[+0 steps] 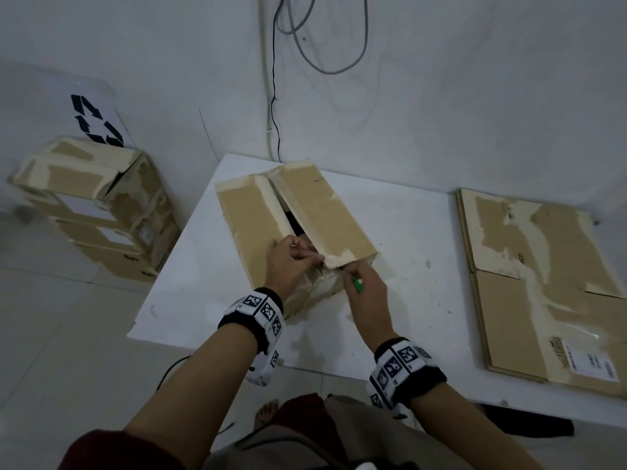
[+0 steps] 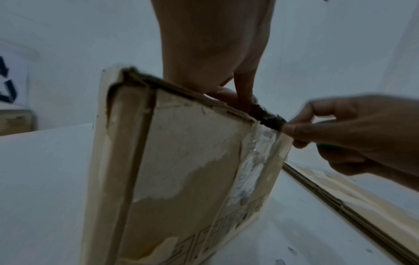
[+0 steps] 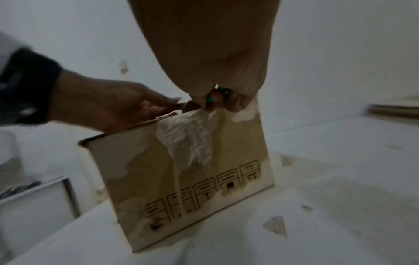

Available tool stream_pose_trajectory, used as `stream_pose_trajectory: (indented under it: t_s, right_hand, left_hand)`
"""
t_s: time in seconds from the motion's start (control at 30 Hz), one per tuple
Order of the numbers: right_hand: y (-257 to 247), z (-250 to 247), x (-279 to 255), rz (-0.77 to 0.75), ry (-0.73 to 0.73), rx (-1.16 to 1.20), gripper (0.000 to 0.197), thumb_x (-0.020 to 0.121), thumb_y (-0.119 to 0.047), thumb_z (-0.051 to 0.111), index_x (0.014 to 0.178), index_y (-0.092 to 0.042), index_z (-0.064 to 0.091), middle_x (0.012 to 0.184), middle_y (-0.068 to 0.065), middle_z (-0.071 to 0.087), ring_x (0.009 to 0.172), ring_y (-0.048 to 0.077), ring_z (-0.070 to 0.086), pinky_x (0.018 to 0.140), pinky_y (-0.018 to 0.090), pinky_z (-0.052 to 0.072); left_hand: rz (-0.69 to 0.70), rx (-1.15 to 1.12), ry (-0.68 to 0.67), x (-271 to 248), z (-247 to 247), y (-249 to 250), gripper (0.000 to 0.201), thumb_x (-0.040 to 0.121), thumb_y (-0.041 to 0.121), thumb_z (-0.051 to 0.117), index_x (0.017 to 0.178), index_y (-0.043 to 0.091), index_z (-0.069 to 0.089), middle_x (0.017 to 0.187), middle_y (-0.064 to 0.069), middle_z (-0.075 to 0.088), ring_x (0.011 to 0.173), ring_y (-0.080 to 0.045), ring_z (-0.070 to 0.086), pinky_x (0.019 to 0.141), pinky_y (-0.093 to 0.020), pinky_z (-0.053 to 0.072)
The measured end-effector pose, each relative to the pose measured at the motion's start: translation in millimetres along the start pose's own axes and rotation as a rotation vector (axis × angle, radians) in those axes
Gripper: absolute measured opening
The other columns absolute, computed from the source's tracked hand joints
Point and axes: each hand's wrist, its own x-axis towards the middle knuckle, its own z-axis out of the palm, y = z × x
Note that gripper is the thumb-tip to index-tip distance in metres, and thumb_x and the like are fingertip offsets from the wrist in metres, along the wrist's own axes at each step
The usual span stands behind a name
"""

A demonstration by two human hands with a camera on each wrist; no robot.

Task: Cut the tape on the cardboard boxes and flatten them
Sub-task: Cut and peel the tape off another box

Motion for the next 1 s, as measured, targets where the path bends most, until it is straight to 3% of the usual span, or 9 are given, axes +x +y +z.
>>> stream_pose_trajectory:
  t_s: [0.1, 0.17, 0.27, 0.37, 0.47, 0.6, 0.67, 0.8, 1.0]
  right_hand:
    - [6, -16, 1, -0.029, 0.02, -0.014, 0.007, 0.097, -0.016, 0.059, 0.093, -0.022, 0.059, 0.089, -0.005, 0.06, 0.085, 0.007, 0.057, 0.072, 0.027, 0.05]
    - [4, -26, -1, -0.063, 0.021, -0.034, 0.014, 0.09, -0.017, 0.065, 0.091, -0.028, 0.058, 0.087, -0.01, 0.06, 0.085, 0.008, 0.058, 0.071, 0.022, 0.051]
    - [1, -37, 2, -0.077, 0.073, -0.046, 0.022, 0.086, -0.014, 0.068, 0.093, -0.031, 0.057, 0.085, -0.011, 0.06, 0.077, 0.009, 0.058, 0.063, 0.014, 0.047]
    - [1, -44, 18, -0.006, 0.168, 0.0, 0.02, 0.094, -0.016, 0.062, 0.096, -0.034, 0.055, 0.087, -0.009, 0.06, 0.066, 0.005, 0.052, 0.057, 0.012, 0.04]
    - [3, -47, 41, 0.009, 0.185, -0.018, 0.013, 0.098, -0.017, 0.057, 0.103, -0.029, 0.055, 0.103, -0.005, 0.056, 0.086, -0.002, 0.053, 0.071, 0.012, 0.042]
    - [6, -47, 68, 0.083, 0.158, 0.032, 0.008, 0.1, -0.018, 0.054, 0.105, -0.024, 0.056, 0.112, 0.0, 0.055, 0.1, 0.001, 0.056, 0.076, 0.012, 0.043]
    - [8, -47, 76, 0.117, 0.14, 0.044, 0.007, 0.1, -0.021, 0.054, 0.107, -0.022, 0.056, 0.116, 0.001, 0.054, 0.108, 0.011, 0.052, 0.084, 0.02, 0.042]
    - [10, -50, 76, 0.135, 0.133, 0.007, 0.006, 0.1, -0.018, 0.053, 0.105, -0.02, 0.056, 0.113, -0.002, 0.055, 0.105, 0.009, 0.045, 0.081, 0.011, 0.034]
    - [6, -43, 51, 0.28, 0.103, 0.085, 0.005, 0.1, -0.024, 0.053, 0.101, -0.019, 0.052, 0.093, 0.002, 0.068, 0.077, 0.023, 0.064, 0.067, 0.038, 0.052]
  left_hand:
    - [-0.074, 0.005, 0.084, 8, 5, 5, 0.041, 0.066, 0.041, 0.083, 0.087, 0.02, 0.056, 0.069, 0.001, 0.072, 0.081, -0.019, 0.069, 0.106, -0.056, 0.037]
    - [-0.142, 0.176, 0.171, 13, 11, 9, 0.054, 0.066, 0.061, 0.077, 0.094, 0.02, 0.056, 0.075, 0.009, 0.068, 0.089, -0.01, 0.061, 0.113, -0.048, 0.028]
    - [-0.156, 0.365, 0.165, 20, 16, 11, 0.063, 0.066, 0.059, 0.078, 0.105, 0.015, 0.056, 0.077, 0.006, 0.068, 0.091, -0.008, 0.06, 0.115, -0.042, 0.018]
    - [-0.178, 0.507, 0.068, 25, 14, 15, 0.058, 0.074, 0.054, 0.074, 0.11, 0.013, 0.054, 0.078, 0.007, 0.064, 0.096, -0.015, 0.061, 0.114, -0.044, 0.017]
    - [-0.14, 0.567, -0.057, 28, -1, 19, 0.04, 0.082, 0.043, 0.07, 0.111, 0.019, 0.055, 0.08, 0.005, 0.064, 0.087, -0.015, 0.06, 0.109, -0.045, 0.022]
    - [-0.172, 0.667, -0.351, 37, -42, 25, 0.071, 0.084, 0.032, 0.071, 0.146, 0.022, 0.037, 0.083, 0.006, 0.06, 0.103, -0.023, 0.058, 0.107, -0.045, 0.031]
    - [-0.177, 0.878, -0.47, 45, -61, 36, 0.065, 0.086, 0.028, 0.069, 0.143, 0.028, 0.039, 0.105, -0.003, 0.064, 0.111, -0.028, 0.057, 0.106, -0.047, 0.034]
    - [-0.138, 1.267, -0.454, 57, -88, 51, 0.042, 0.094, 0.02, 0.051, 0.131, 0.038, 0.047, 0.124, -0.004, 0.057, 0.118, -0.028, 0.049, 0.107, -0.049, 0.027]
    - [-0.102, 1.448, -0.303, 56, -75, 52, 0.048, 0.093, 0.049, 0.047, 0.128, 0.016, 0.05, 0.133, -0.012, 0.043, 0.125, -0.034, 0.037, 0.106, -0.052, 0.025]
